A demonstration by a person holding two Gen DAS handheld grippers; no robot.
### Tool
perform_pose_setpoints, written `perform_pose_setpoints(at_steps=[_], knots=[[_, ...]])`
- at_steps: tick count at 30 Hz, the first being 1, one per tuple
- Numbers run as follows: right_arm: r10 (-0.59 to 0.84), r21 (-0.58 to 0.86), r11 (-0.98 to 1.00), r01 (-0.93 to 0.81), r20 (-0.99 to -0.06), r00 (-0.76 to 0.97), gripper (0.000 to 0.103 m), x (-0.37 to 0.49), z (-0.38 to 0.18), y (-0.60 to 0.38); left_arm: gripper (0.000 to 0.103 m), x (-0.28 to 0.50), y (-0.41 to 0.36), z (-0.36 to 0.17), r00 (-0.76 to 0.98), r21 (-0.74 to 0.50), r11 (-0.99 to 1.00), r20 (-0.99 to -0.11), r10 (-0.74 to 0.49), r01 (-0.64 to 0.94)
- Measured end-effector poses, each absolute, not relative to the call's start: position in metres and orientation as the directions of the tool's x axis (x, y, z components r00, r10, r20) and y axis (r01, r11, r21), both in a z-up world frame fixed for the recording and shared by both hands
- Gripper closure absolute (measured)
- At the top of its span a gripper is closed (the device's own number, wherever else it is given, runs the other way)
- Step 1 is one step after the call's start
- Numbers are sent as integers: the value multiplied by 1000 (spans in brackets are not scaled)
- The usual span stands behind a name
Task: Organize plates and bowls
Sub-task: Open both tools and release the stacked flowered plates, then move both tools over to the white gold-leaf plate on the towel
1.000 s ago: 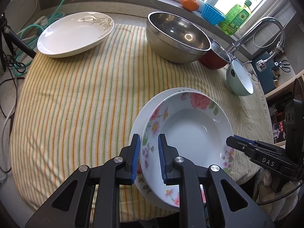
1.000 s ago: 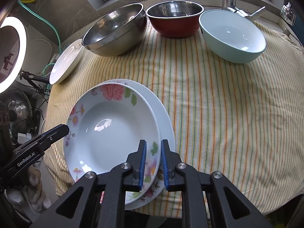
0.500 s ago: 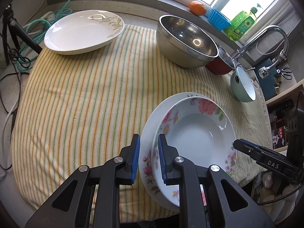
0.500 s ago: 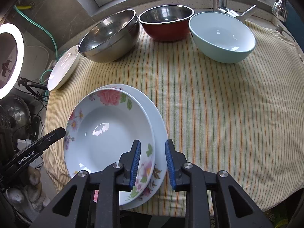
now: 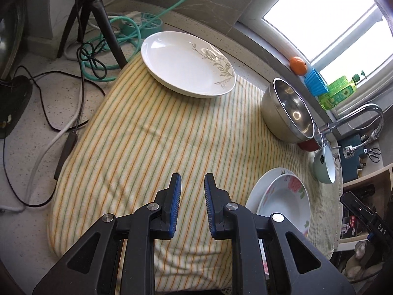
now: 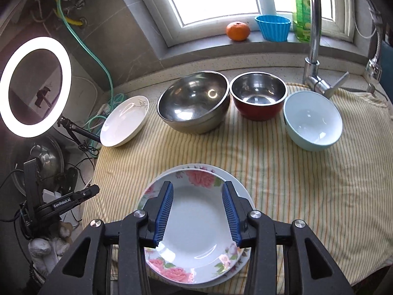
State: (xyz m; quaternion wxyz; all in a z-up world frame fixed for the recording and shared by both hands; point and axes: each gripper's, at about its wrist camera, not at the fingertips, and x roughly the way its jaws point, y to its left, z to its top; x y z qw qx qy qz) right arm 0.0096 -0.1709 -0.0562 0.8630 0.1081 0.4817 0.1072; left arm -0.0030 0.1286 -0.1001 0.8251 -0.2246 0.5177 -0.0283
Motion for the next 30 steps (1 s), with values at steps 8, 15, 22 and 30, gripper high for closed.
perform_pose_setpoints(at_steps=[8, 15, 22, 30], knots=[[385, 345, 923, -171, -804, 453, 65, 48, -21, -111, 87, 6, 158, -96, 514, -455, 858, -808, -287, -236], [450, 351, 888, -298, -799, 400, 65, 102, 1, -73, 87, 3, 172, -101, 536, -480, 806, -806, -249, -347], [547, 383, 811, -442, -765, 341, 65, 158, 27, -45, 87, -4, 187, -91, 598, -520, 703, -784, -167, -485], [514, 289, 794, -535, -789, 336, 65, 211, 16, -13, 87, 12, 194, -96, 642, -560, 620, -758, -116, -550]])
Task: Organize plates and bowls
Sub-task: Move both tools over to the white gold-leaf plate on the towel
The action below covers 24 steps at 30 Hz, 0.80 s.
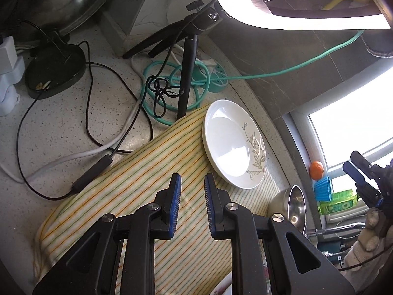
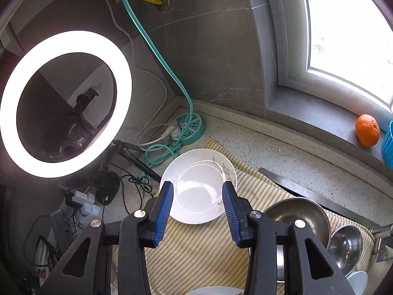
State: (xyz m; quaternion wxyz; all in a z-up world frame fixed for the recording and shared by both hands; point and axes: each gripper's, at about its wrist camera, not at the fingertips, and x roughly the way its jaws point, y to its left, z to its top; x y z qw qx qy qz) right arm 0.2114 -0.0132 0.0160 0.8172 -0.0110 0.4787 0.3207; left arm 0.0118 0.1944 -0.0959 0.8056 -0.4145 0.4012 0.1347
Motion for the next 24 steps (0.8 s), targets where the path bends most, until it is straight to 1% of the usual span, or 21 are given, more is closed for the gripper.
perform_pose_setpoints(at_steps=[3, 5, 11, 16, 24], knots=[[479, 260, 799, -542, -820, 312, 65, 232, -9, 0, 87, 27, 192, -104, 649, -559, 623, -753, -105, -547], [443, 240, 816, -526, -845, 301, 65, 246, -30, 5, 87, 36, 191, -114, 648, -573, 605, -752, -120, -553], [400, 259, 836, -483, -891, 214, 66, 281, -82, 15, 87, 56, 190, -134, 646, -583, 578, -753, -121, -571], [392, 283, 843, -458, -906, 162, 67, 304, -104, 20, 87, 64, 195, -140, 663, -605, 546, -740, -115, -580], [356, 263, 848, -459, -926, 126, 70, 327, -129, 33, 87, 77, 194, -141, 684, -632, 512, -720, -113, -581]])
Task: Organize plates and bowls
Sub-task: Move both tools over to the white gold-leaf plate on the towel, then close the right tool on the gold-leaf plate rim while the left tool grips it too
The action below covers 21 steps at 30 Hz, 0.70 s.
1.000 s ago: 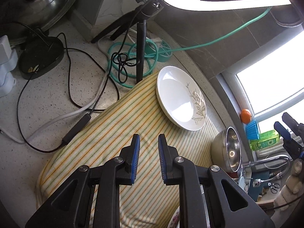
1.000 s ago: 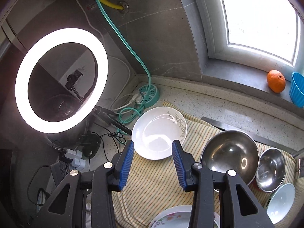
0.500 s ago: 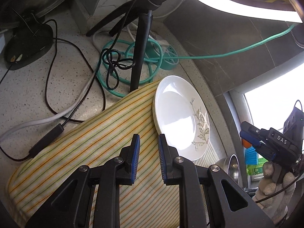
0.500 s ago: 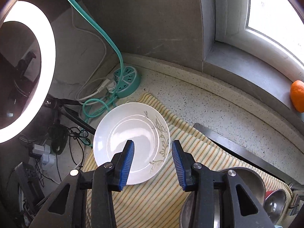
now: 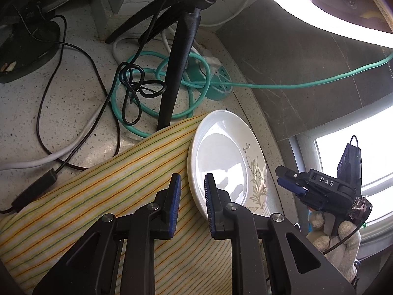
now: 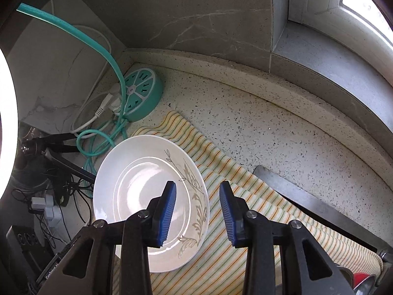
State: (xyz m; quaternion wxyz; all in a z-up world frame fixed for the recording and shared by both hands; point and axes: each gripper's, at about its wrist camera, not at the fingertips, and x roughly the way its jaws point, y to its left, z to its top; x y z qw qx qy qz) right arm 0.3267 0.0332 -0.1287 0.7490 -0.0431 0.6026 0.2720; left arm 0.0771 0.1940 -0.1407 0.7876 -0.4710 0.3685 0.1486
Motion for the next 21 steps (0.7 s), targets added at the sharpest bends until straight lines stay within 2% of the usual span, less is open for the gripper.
perform_pose_setpoints(at_steps=[12, 21], knots=[[328, 248, 848, -468, -940, 96, 76, 339, -149, 47, 87, 100, 174, -148, 656, -605, 533, -746, -117, -592], [331, 263, 855, -447, -940, 81, 86, 341, -162, 49, 87, 109, 177, -149, 649, -585, 546, -755, -95, -600]])
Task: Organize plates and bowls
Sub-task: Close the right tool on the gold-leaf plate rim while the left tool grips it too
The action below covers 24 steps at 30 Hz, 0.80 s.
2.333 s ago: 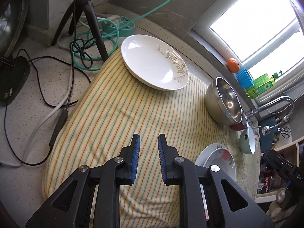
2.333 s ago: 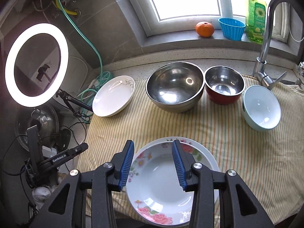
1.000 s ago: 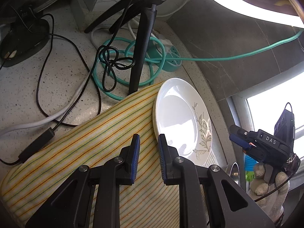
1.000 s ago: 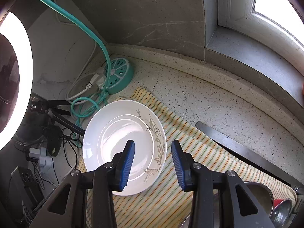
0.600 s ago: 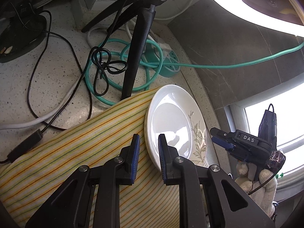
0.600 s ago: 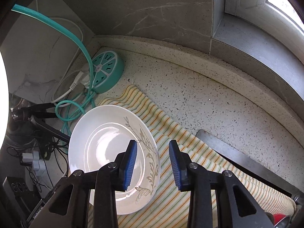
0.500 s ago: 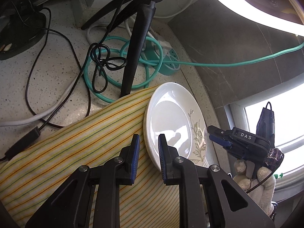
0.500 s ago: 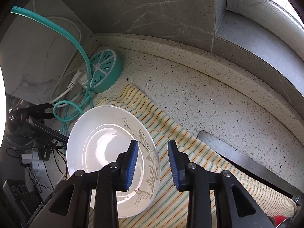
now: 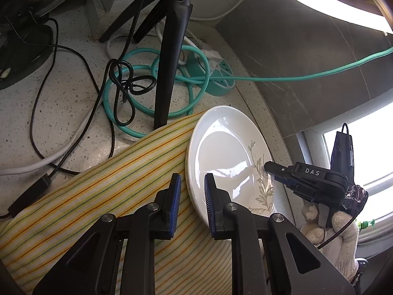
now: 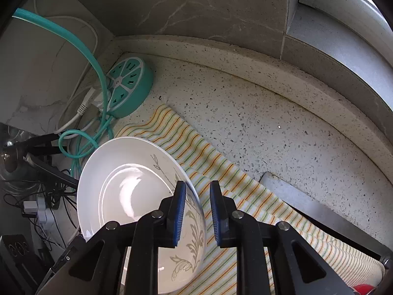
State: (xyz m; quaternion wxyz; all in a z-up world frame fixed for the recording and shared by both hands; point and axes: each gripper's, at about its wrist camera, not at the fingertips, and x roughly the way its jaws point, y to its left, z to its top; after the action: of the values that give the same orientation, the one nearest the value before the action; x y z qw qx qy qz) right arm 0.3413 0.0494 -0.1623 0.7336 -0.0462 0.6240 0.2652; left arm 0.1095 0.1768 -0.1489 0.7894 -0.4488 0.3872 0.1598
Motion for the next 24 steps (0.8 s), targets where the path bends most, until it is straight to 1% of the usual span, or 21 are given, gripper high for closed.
perform_pose_setpoints(at_steps=[5, 8, 13, 20, 24], knots=[[348, 283, 850, -443, -935, 69, 91, 341, -164, 50, 90, 113, 177, -151, 644, -578, 560, -758, -99, -594], [345, 280, 851, -444, -936, 72, 91, 341, -164, 50, 92, 116, 177, -153, 640, -574, 566, -761, -103, -592], [346, 280, 850, -447, -936, 72, 91, 340, -164, 50, 92, 120, 178, -160, 633, -582, 556, -764, -123, -594], [346, 279, 849, -449, -936, 72, 91, 340, -164, 51, 93, 119, 177, -160, 627, -570, 570, -770, -118, -592], [346, 279, 848, -451, -935, 72, 91, 340, -164, 50, 93, 123, 182, -166, 622, -590, 549, -768, -155, -592]])
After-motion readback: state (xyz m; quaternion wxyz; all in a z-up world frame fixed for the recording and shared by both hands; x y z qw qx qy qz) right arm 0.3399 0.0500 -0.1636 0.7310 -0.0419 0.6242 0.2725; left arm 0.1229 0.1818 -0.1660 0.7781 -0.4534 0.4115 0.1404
